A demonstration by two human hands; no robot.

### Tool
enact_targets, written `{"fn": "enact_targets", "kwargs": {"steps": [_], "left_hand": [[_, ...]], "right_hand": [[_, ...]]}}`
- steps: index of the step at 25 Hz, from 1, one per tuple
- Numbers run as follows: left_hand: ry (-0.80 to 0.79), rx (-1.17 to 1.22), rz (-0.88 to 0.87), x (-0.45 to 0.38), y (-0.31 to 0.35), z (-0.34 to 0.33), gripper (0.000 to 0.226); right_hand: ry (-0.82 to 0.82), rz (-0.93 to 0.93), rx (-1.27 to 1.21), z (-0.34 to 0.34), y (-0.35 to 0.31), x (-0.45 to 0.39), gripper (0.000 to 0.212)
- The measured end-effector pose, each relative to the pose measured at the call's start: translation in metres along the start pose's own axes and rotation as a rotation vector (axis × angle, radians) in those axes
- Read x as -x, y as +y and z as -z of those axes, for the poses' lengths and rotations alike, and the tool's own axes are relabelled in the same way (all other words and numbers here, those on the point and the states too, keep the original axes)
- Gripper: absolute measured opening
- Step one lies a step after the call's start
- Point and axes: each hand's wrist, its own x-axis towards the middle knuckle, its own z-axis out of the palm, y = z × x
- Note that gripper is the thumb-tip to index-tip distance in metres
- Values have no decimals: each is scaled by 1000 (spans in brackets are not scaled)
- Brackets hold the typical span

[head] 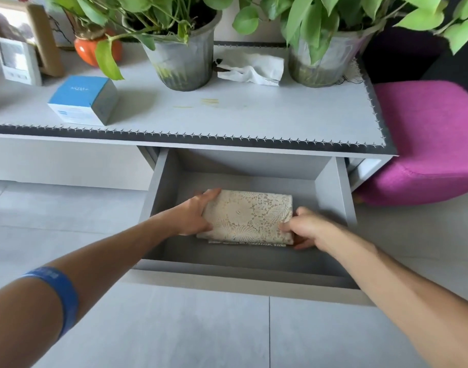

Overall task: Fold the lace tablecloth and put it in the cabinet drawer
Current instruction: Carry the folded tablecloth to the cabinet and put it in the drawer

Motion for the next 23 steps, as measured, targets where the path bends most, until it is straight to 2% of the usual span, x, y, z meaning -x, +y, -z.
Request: {"fn": "enact_targets", "kwargs": {"steps": [4,6,7,8,10,11,12,14,16,19,20,22,23], "left_hand": [[32,-132,51,2,18,-3,88],[134,-259,6,20,31,9,79],[195,-270,-93,37,35,16,71],[245,-225,-242,59,37,22,63],[217,-154,-540,112,37,26,58],[151,-219,-620,137,36,23,58],[70,-322,-646,154,33,16,56],[-40,-476,-590,160,27,5,55],[34,-525,-527,149,30,5,57],[480,-753,-602,133,25,-8,56],[569,-879,-616,133,20,-22,56],[505,-1158,-642,128,6,-50,67],[424,-1272,-622,122,-2,-52,77]], "right_hand": [[86,58,468,4,-9,12,35],[268,286,693,6,-14,32,43],[323,470,686,7,-14,48,46],[267,653,595,8,-11,69,49],[-51,924,536,6,1,114,56],[-130,994,680,2,10,129,57],[-138,1059,857,-2,19,135,53],[-57,1106,1082,-6,23,132,40],[117,1180,1085,-4,23,124,36],[582,1307,961,-14,39,110,41],[665,1377,960,-25,49,105,42],[680,1451,1133,-40,66,89,52],[676,1426,1264,-38,68,76,55]]}}
